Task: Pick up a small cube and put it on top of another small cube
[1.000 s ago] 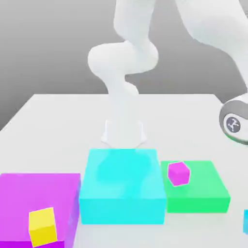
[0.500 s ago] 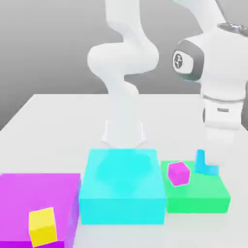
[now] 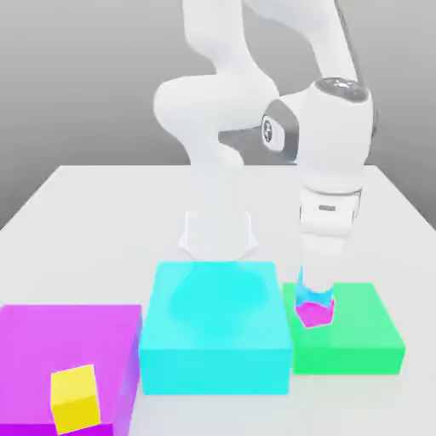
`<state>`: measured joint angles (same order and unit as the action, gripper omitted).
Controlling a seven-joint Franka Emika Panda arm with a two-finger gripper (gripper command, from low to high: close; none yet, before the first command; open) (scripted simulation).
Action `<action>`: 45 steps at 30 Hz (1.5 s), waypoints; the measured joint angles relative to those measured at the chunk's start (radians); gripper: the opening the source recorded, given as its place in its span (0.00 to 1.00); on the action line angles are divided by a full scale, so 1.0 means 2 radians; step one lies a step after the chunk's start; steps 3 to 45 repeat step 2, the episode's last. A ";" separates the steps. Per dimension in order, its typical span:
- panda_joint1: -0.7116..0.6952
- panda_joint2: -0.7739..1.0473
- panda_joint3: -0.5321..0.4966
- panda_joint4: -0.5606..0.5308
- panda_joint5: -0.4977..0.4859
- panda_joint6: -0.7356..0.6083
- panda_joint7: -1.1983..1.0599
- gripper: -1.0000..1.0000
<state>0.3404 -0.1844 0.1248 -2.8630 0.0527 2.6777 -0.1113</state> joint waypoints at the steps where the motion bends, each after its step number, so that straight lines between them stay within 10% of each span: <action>1: 0.000 0.000 0.000 0.000 0.000 0.000 0.000 1.00; 45: -0.001 0.006 0.001 -0.001 -0.001 0.007 0.001 1.00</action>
